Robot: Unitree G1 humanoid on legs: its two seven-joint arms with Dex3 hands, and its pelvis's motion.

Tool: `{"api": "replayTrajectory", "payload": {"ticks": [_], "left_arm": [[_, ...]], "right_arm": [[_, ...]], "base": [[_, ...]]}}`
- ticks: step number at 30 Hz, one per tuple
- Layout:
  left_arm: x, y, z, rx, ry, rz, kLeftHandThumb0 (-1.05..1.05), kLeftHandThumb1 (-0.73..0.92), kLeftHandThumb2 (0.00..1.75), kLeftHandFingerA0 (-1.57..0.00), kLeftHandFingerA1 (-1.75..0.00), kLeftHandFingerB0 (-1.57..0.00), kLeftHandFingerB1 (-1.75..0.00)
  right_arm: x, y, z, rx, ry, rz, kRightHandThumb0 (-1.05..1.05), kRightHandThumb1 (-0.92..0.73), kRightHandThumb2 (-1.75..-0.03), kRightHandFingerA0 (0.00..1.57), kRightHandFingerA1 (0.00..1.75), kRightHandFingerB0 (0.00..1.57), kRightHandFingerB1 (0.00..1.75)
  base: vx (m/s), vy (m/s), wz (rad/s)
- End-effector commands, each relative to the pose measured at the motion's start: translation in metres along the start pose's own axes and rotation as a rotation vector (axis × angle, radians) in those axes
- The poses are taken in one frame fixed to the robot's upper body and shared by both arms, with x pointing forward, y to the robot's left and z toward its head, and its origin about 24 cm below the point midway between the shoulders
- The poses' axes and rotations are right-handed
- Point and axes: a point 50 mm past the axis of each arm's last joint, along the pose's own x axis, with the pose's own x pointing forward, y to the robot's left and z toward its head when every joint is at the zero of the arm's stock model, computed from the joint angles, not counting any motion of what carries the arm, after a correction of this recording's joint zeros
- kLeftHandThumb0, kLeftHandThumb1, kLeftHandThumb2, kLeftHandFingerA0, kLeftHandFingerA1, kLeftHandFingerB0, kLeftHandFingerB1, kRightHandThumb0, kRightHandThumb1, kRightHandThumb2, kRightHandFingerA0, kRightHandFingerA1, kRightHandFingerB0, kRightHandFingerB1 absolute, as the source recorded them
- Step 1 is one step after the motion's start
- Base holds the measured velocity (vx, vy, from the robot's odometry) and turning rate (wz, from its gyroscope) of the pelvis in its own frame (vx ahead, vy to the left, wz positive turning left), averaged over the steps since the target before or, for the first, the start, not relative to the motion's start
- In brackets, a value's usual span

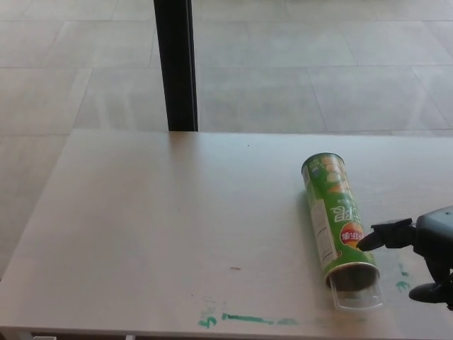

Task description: Use the finger on the right hand of the robot to pull out the chips tray kept inside a container in the middle of the desk

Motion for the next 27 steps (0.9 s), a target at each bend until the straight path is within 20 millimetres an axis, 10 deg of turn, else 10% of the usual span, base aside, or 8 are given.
{"api": "replayTrajectory", "payload": {"ticks": [1, 27], "left_arm": [[-0.001, 0.004, 0.001, 0.022, -0.010, 0.014, -0.41, 0.74, 0.62, -0.52, -0.53, -0.53, -0.42], [0.000, 0.005, 0.006, 0.030, -0.027, 0.002, -0.39, 0.76, 0.62, -0.54, -0.54, -0.48, -0.42]], "right_arm": [[0.001, 0.011, 0.000, -0.025, 0.001, 0.038, -0.23, -0.55, -0.56, 0.89, 1.20, 0.39, 0.37], [0.011, 0.068, 0.008, -0.141, 0.001, 0.170, -0.24, -0.55, -0.59, 0.84, 1.41, 0.42, 0.39]], "base": [[0.00, 0.000, 0.00], [0.00, 0.000, 0.00]]}}
